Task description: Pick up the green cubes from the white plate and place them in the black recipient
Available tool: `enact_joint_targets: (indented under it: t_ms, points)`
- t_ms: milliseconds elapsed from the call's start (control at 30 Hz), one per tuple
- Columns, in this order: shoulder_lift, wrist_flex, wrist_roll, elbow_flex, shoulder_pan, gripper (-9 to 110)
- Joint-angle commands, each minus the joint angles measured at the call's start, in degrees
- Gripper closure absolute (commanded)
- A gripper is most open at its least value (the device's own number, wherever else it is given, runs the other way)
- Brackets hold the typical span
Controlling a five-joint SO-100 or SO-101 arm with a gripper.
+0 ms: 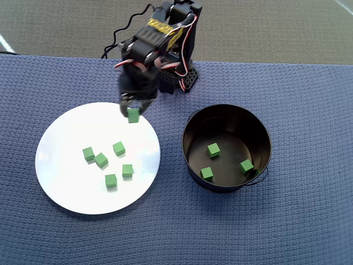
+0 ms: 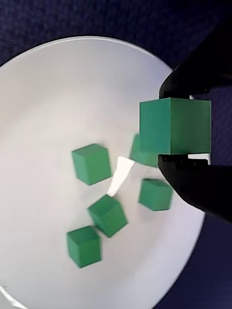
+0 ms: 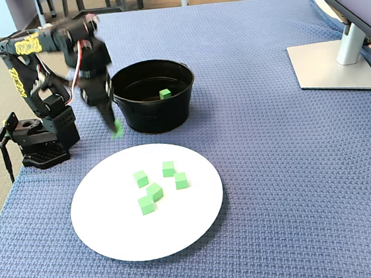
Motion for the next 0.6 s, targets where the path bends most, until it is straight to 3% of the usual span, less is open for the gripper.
enact_joint_targets:
  t_ms: [0, 300, 567]
  points:
    - [5.8, -0.4, -2.7, -3.7, -9.8, 102]
    - [0.4, -19.7, -9.1, 2.5, -34.4, 102]
    - [-15.5, -21.2, -7.7, -3.7, -40.1, 102]
